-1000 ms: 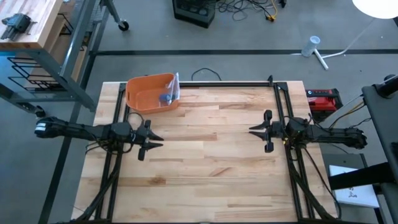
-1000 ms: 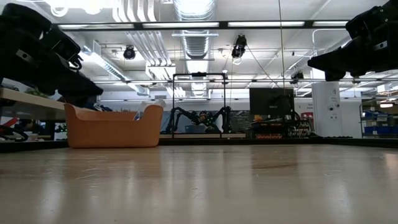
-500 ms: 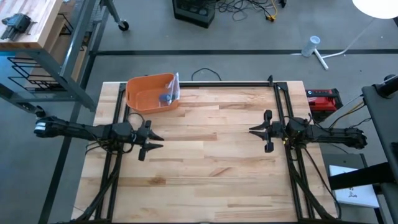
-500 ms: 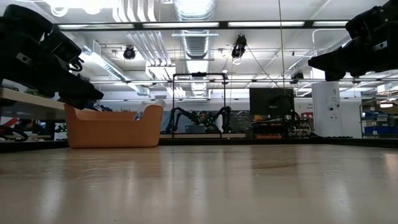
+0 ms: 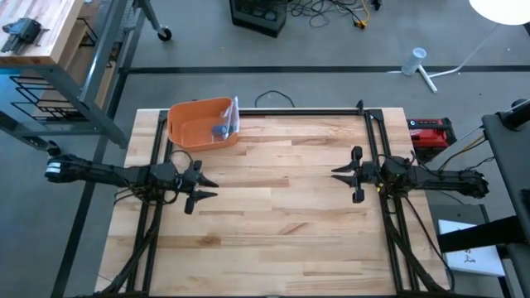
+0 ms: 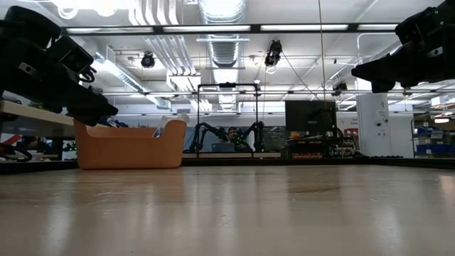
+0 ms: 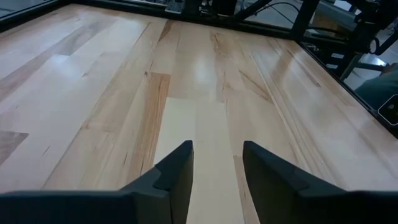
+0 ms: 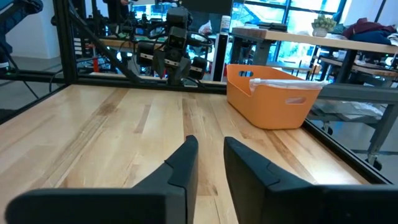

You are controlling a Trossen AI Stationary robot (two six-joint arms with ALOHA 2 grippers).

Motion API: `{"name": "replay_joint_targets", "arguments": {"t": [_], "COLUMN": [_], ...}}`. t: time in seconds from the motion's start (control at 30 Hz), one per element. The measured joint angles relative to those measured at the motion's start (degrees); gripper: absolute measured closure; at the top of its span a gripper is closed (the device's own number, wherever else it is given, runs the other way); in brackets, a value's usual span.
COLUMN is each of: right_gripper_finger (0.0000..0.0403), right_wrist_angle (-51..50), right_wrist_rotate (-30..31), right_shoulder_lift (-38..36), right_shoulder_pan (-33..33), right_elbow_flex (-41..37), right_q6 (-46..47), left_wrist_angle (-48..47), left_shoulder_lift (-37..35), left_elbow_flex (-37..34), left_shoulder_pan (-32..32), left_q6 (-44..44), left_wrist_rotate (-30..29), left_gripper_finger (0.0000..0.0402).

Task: Roll bandage
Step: Return to Home Position

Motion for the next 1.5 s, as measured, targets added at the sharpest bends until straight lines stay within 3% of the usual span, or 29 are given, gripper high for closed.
{"name": "replay_joint_targets", "arguments": {"t": [0.63, 1.23, 1.5], "right_gripper_finger": [0.0364, 0.0332, 0.0346], "right_wrist_angle": [0.0, 0.0, 0.0], "right_wrist_rotate": [0.0, 0.0, 0.0], "right_shoulder_lift": [0.0, 0.0, 0.0], "right_shoulder_pan": [0.0, 0.0, 0.0], "right_elbow_flex": [0.0, 0.0, 0.0], "right_q6": [0.0, 0.0, 0.0], "left_wrist_angle": [0.0, 0.0, 0.0], "left_shoulder_lift": [0.2, 0.2, 0.2], "left_elbow_flex": [0.0, 0.0, 0.0], "left_shoulder_pan": [0.0, 0.0, 0.0], "left_q6": [0.0, 0.0, 0.0], "left_wrist_rotate": [0.0, 0.0, 0.0], "left_gripper_finger": [0.0304, 0.0269, 0.0262]}}
